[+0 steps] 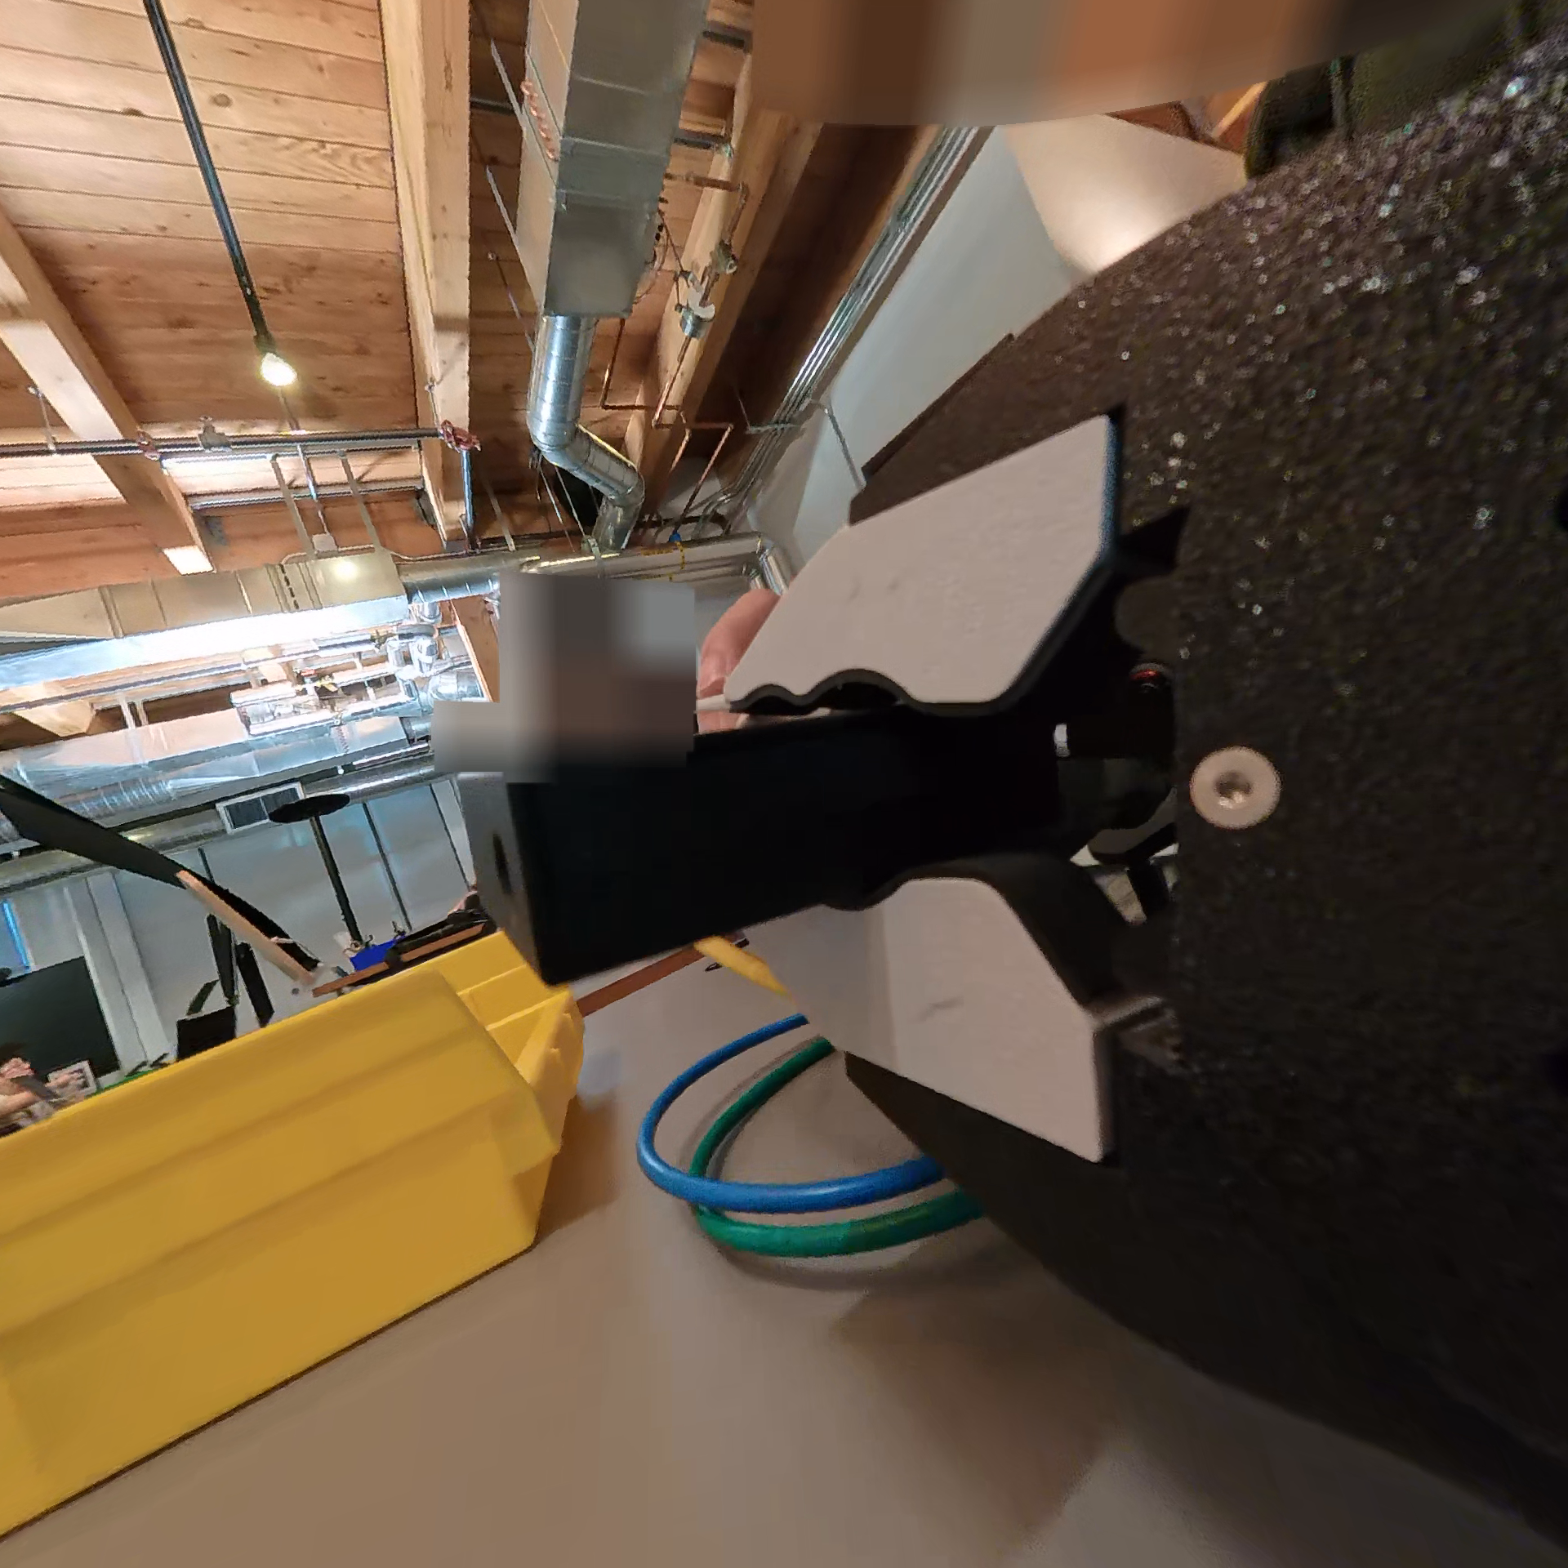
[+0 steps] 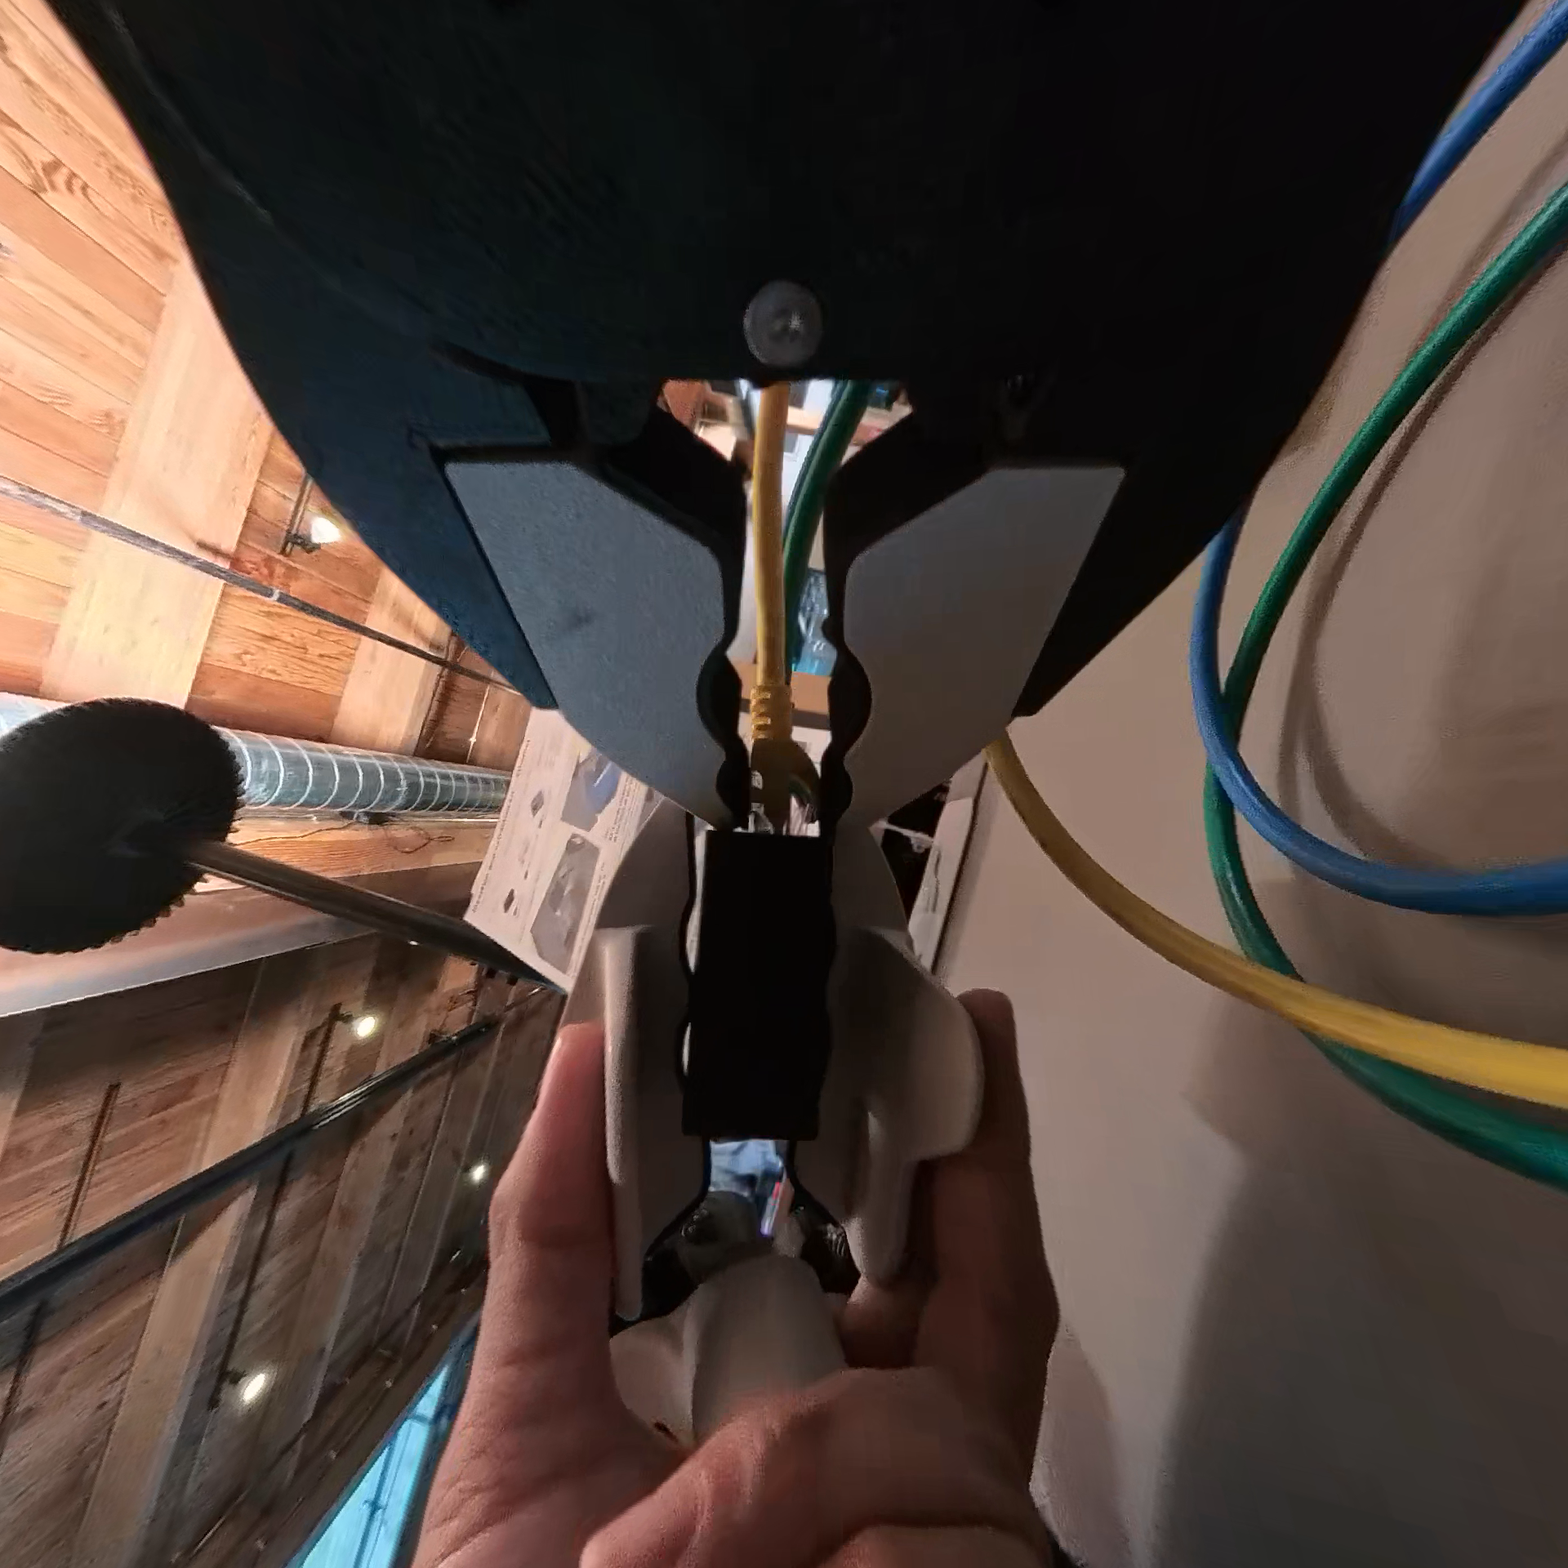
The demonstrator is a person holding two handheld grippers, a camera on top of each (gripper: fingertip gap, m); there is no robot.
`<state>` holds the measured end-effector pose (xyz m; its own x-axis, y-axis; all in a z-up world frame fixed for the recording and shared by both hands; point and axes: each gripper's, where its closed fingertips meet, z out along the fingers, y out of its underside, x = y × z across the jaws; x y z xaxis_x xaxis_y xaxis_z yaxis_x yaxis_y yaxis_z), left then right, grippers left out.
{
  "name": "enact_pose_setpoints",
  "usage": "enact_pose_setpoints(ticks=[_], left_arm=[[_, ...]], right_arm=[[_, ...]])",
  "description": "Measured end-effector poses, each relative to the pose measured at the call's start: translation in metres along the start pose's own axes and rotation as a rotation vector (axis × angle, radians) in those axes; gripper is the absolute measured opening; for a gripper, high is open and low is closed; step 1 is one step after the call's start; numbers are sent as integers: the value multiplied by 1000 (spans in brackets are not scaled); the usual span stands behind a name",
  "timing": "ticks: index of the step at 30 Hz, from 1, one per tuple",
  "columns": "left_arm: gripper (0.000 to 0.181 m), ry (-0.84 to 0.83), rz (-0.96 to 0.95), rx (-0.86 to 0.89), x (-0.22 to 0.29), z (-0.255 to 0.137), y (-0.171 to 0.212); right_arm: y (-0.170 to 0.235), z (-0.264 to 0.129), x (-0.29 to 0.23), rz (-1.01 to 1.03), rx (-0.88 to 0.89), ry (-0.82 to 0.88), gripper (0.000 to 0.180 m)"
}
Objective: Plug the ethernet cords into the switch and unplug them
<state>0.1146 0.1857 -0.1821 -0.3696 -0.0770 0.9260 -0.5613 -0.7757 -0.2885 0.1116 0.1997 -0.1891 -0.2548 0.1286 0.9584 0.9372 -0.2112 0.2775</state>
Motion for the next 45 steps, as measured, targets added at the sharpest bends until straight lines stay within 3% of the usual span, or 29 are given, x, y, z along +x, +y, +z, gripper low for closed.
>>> enact_pose_setpoints(ticks=[10,17,25,28,45], left_arm=[[31,-41,1,6,-4,0,-3],[30,-24,-125,52,-24,-6,-6],[30,-36,-92,52,-17,-4,-7],[30,-32,-82,56,-11,-6,-8],[30,0,-74,31,7,3,1]], right_arm=[[1,3,-4,41,6,33,16],[-2,9,-23,37,-24,-2,15],[-4,0,-12,112,-64,21,26],[-6,-1,-10,127,-72,-1,15],[1,-10,4,99,-119,39,15]])
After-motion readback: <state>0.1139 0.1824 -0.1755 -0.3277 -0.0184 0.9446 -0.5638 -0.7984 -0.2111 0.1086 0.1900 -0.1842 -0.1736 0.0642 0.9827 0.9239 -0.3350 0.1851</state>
